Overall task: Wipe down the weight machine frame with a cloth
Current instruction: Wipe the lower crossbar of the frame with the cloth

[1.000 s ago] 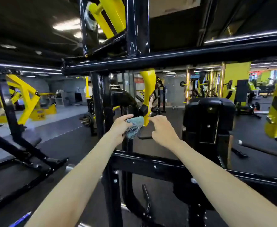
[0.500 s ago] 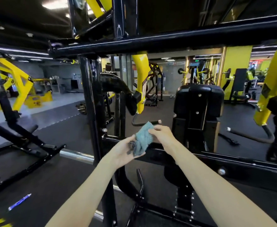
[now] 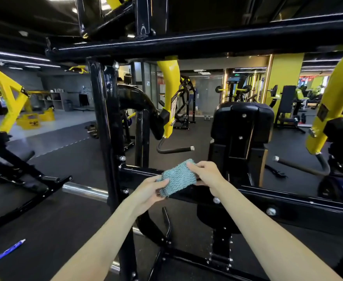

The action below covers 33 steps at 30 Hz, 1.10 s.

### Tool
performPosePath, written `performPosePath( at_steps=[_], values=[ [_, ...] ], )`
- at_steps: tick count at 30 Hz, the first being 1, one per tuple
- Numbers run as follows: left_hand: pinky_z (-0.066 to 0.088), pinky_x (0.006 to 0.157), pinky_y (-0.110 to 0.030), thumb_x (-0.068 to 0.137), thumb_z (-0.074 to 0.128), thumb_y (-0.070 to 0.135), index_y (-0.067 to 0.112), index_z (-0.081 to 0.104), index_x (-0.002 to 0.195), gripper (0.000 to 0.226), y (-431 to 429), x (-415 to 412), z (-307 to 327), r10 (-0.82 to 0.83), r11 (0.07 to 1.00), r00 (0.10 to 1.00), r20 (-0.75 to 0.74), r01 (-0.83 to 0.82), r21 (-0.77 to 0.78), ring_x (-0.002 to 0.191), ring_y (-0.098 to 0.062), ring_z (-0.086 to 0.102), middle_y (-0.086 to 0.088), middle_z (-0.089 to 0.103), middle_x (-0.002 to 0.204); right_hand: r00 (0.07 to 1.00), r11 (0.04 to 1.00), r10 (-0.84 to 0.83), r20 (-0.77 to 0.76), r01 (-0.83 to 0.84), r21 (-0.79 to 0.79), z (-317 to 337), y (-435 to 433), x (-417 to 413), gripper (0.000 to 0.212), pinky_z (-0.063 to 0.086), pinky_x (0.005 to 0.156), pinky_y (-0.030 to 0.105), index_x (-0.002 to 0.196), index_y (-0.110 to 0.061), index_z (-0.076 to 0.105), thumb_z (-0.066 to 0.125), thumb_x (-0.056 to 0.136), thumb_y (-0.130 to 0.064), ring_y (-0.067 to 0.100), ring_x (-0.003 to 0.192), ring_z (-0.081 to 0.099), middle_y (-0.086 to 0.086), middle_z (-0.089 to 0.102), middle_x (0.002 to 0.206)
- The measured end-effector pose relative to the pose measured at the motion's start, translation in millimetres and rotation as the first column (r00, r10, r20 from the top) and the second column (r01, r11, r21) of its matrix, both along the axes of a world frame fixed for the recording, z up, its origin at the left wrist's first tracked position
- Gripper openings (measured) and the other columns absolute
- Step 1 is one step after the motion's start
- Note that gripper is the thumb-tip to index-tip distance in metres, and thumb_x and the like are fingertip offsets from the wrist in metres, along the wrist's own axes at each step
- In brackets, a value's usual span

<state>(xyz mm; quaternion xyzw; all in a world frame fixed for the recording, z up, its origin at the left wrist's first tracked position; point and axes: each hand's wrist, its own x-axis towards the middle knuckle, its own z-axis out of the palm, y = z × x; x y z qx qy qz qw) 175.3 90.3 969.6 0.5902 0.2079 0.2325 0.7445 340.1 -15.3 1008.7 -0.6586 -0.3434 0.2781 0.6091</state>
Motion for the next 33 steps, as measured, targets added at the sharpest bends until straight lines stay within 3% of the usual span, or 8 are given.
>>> performPosePath(
  at_steps=[5, 9, 12, 16, 19, 22, 29, 33],
  values=[
    [0.047, 0.086, -0.041, 0.095, 0.055, 0.013, 0.006, 0.06, 0.119, 0.026, 0, 1, -3, 0.028, 0.995, 0.999, 0.03, -0.025, -0.1, 0.098, -0.029, 0.066, -0.016, 0.067, 0.114, 0.95, 0.993, 0.081, -0.302, -0.053, 0.101, -6, 9, -10, 0.029, 0.056, 0.063, 0.031, 0.085, -0.007, 0.061, 0.064, 0.091, -0.035, 0.019, 0.088, 0.068, 0.008, 0.072, 0.09],
    [0.044, 0.083, -0.02, 0.09, 0.065, 0.018, 0.017, 0.05, 0.12, 0.034, 0, 8, -16, 0.441, 0.797, 0.896, -0.045, -0.368, 0.479, 0.105, -0.015, 0.059, -0.002, 0.059, 0.113, 0.926, 0.992, 0.096, -0.364, -0.057, 0.117, -16, 17, -16, 0.028, 0.056, 0.066, 0.033, 0.091, -0.007, 0.059, 0.061, 0.093, -0.034, 0.021, 0.09, 0.069, 0.01, 0.072, 0.094],
    [0.044, 0.088, -0.017, 0.084, 0.071, 0.025, 0.028, 0.055, 0.114, 0.035, -7, 6, -13, 0.343, 0.746, 0.934, 0.096, -0.333, 0.576, 0.108, -0.002, 0.054, 0.005, 0.056, 0.117, 0.919, 0.986, 0.145, -0.366, -0.105, 0.129, -19, 22, -17, 0.033, 0.057, 0.07, 0.035, 0.097, -0.003, 0.059, 0.061, 0.093, -0.036, 0.024, 0.093, 0.069, 0.013, 0.071, 0.101],
    [0.05, 0.089, -0.026, 0.08, 0.076, 0.022, 0.029, 0.056, 0.12, 0.045, -11, 8, -13, 0.277, 0.743, 0.96, -0.03, -0.195, 0.64, 0.104, -0.009, 0.056, 0.004, 0.057, 0.113, 0.909, 0.975, 0.219, -0.356, -0.186, 0.124, -23, 28, -25, 0.039, 0.058, 0.079, 0.038, 0.098, 0.005, 0.061, 0.063, 0.091, -0.033, 0.03, 0.101, 0.068, 0.023, 0.067, 0.11],
    [0.053, 0.084, -0.037, 0.091, 0.061, 0.01, 0.016, 0.066, 0.102, 0.013, -3, 1, -12, 0.344, 0.87, 0.938, 0.047, -0.337, 0.36, 0.097, -0.029, 0.064, -0.01, 0.069, 0.101, 0.92, 0.977, 0.211, -0.33, -0.188, 0.1, -24, 26, -25, 0.027, 0.058, 0.072, 0.035, 0.078, -0.004, 0.056, 0.064, 0.091, -0.027, 0.027, 0.11, 0.063, 0.021, 0.064, 0.116],
    [0.055, 0.075, -0.036, 0.097, 0.051, 0.012, 0.005, 0.065, 0.111, 0.02, 5, -13, -7, 0.27, 0.96, 0.961, 0.064, -0.264, -0.089, 0.098, -0.026, 0.067, -0.011, 0.071, 0.105, 0.958, 0.987, 0.156, -0.241, -0.159, 0.006, -23, 25, -18, 0.032, 0.056, 0.079, 0.037, 0.077, -0.009, 0.058, 0.063, 0.091, -0.037, 0.025, 0.111, 0.062, 0.014, 0.068, 0.113],
    [0.055, 0.082, -0.039, 0.098, 0.052, 0.017, 0.004, 0.064, 0.115, 0.025, 5, -21, 1, 0.185, 0.98, 0.982, 0.04, -0.181, -0.082, 0.102, -0.026, 0.067, -0.012, 0.07, 0.111, 0.954, 0.986, 0.135, -0.267, -0.155, -0.056, -29, 28, -21, 0.054, 0.054, 0.089, 0.045, 0.111, -0.006, 0.062, 0.049, 0.093, -0.055, 0.024, 0.1, 0.067, 0.007, 0.071, 0.109],
    [0.053, 0.088, -0.04, 0.099, 0.051, 0.02, 0.004, 0.063, 0.114, 0.026, 9, -22, 1, 0.243, 0.969, 0.969, 0.046, -0.24, -0.057, 0.107, -0.026, 0.065, -0.013, 0.068, 0.115, 0.911, 0.976, 0.198, -0.362, -0.217, -0.013, -25, 25, -25, 0.043, 0.057, 0.079, 0.04, 0.122, -0.004, 0.054, 0.07, 0.087, -0.022, 0.026, 0.103, 0.066, 0.014, 0.066, 0.116]
  ],
)
